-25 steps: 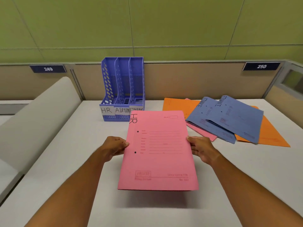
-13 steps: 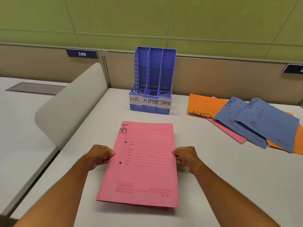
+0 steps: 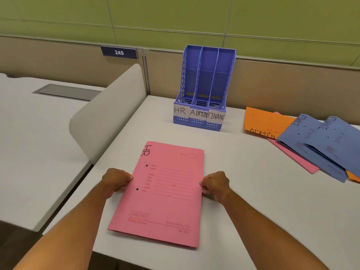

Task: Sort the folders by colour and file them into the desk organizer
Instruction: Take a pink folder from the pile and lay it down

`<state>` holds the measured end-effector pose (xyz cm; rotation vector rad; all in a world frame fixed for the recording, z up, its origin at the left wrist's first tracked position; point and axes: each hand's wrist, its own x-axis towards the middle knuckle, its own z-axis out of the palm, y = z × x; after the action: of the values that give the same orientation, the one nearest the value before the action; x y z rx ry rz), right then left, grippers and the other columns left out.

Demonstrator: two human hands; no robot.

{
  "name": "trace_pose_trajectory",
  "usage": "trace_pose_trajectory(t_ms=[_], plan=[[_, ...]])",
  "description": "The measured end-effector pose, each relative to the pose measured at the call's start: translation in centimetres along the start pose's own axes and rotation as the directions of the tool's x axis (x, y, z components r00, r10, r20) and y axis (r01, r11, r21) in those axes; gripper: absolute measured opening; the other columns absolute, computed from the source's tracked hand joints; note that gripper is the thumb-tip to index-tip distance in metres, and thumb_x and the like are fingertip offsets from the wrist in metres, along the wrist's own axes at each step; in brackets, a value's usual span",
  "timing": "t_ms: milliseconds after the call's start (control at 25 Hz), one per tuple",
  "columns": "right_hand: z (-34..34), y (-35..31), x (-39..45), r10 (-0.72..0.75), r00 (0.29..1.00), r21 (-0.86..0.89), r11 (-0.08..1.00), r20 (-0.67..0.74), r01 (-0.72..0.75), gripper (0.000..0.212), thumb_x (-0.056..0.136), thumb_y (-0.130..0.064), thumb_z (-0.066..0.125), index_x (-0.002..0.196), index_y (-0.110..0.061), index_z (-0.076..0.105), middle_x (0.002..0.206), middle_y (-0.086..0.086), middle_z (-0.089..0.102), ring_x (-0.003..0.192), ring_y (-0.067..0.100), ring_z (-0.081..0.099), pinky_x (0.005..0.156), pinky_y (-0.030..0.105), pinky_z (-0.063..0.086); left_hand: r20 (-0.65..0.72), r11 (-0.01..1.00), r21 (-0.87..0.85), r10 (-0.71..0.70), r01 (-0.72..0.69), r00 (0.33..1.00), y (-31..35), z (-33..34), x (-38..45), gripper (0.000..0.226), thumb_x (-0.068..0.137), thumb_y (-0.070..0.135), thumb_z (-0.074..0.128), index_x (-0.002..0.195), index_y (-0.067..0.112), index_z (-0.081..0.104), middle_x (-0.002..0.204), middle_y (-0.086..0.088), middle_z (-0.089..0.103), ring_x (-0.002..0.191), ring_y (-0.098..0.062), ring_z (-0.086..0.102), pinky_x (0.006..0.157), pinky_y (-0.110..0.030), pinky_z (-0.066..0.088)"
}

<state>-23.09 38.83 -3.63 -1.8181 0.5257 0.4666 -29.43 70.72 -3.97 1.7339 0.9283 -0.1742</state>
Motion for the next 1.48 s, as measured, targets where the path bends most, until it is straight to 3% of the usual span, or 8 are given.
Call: trace_pose_trajectory(t_ms=[160, 440, 560, 640, 760, 880, 1080, 1480], plan=[[0.5, -0.4, -0.5, 0.011, 0.998, 0.048, 0.999, 0.068, -0.014, 0.036, 0.081, -0.023, 0.075, 0.098, 0.008, 0.064, 0.093, 0.022, 0.070, 0.078, 0.031, 0.072, 0.070, 0.040, 0.062, -0.022, 0.995, -0.095, -0.033, 0.030, 0.999, 0.5, -0.4, -0.1, 0.027, 0.096, 0.022, 0.057, 0.092, -0.003, 0.065, 0.083, -0.017, 0.068, 0.065, -0.026, 0.063, 0.058, -0.033, 0.054], [0.4, -1.7, -1.0, 0.105, 0.977, 0.080, 0.989, 0.184, -0.121, 0.072, 0.090, -0.062, 0.048, 0.108, 0.007, 0.058, 0.104, 0.025, 0.067, 0.091, 0.037, 0.068, 0.087, 0.045, 0.057, 0.026, 0.991, -0.118, -0.065, 0.068, 0.998, 1.1, -0.9, 0.2, 0.050, 0.098, 0.046, 0.044, 0.100, -0.001, 0.060, 0.086, -0.019, 0.065, 0.071, -0.029, 0.061, 0.063, -0.034, 0.050], [0.2, -1.8, -1.1, 0.114, 0.976, 0.054, 0.991, 0.186, -0.126, 0.076, 0.089, -0.067, 0.043, 0.112, 0.004, 0.057, 0.109, 0.027, 0.065, 0.098, 0.040, 0.066, 0.091, 0.045, 0.055, -0.028, 0.998, -0.050, -0.041, 0.040, 0.999, 1.2, -0.4, 0.3, 0.053, 0.092, 0.049, 0.053, 0.102, -0.003, 0.063, 0.087, -0.017, 0.064, 0.076, -0.031, 0.062, 0.069, -0.037, 0.051], [-0.1, -1.8, -1.1, 0.075, 0.988, 0.040, 0.996, 0.136, -0.082, 0.076, 0.089, -0.066, 0.045, 0.113, 0.005, 0.058, 0.107, 0.030, 0.063, 0.101, 0.041, 0.066, 0.092, 0.044, 0.055, -0.120, 0.981, 0.185, 0.074, -0.051, 0.990, 1.5, 0.4, 0.2, 0.056, 0.089, 0.054, 0.055, 0.101, -0.001, 0.063, 0.089, -0.015, 0.064, 0.090, -0.035, 0.063, 0.081, -0.041, 0.051], [-0.9, -1.5, -1.2, -0.152, 0.988, -0.202, 0.968, 0.003, 0.149, 0.065, 0.090, -0.063, 0.047, 0.102, 0.000, 0.063, 0.090, 0.018, 0.062, 0.084, 0.029, 0.061, 0.084, 0.041, 0.050, -0.102, 0.775, 0.580, 0.374, -0.251, 0.922, 2.3, 2.3, -0.9, 0.069, 0.083, 0.062, 0.056, 0.127, 0.008, 0.055, 0.121, -0.016, 0.059, 0.115, -0.036, 0.055, 0.092, -0.047, 0.047], [-2.3, -0.5, -1.2, -0.394, 0.917, -0.559, 0.748, 0.059, 0.357, 0.072, 0.088, -0.065, 0.047, 0.137, -0.011, 0.048, 0.142, 0.013, 0.050, 0.130, 0.031, 0.047, 0.107, 0.043, 0.039, 0.012, 0.541, 0.757, 0.548, -0.365, 0.836, 3.1, 5.2, -1.9, 0.082, 0.080, 0.069, 0.050, 0.141, 0.016, 0.040, 0.137, -0.016, 0.047, 0.124, -0.034, 0.046, 0.098, -0.049, 0.042], [-5.2, 1.0, -0.6, -0.498, 0.863, -0.795, 0.487, 0.087, 0.361, 0.094, 0.083, -0.076, 0.038, 0.154, -0.022, 0.009, 0.163, 0.006, 0.005, 0.150, 0.027, 0.007, 0.119, 0.044, 0.015, 0.204, 0.326, 0.802, 0.637, -0.500, 0.743, 4.4, 10.6, -3.5, 0.095, 0.080, 0.076, 0.041, 0.152, 0.019, 0.016, 0.160, -0.014, 0.016, 0.145, -0.033, 0.019, 0.114, -0.050, 0.022], [-15.0, 2.7, 0.0, -0.629, 0.777, -0.896, 0.351, -0.011, 0.271, 0.101, 0.082, -0.078, 0.033, 0.154, -0.016, -0.003, 0.162, 0.015, -0.006, 0.150, 0.030, -0.006, 0.121, 0.047, -0.001, 0.412, 0.059, 0.780, 0.700, -0.622, 0.583, 8.2, 21.0, -7.3, 0.102, 0.078, 0.083, 0.024, 0.152, 0.023, -0.012, 0.161, -0.013, -0.013, 0.148, -0.030, -0.009, 0.120, -0.049, 0.000]])
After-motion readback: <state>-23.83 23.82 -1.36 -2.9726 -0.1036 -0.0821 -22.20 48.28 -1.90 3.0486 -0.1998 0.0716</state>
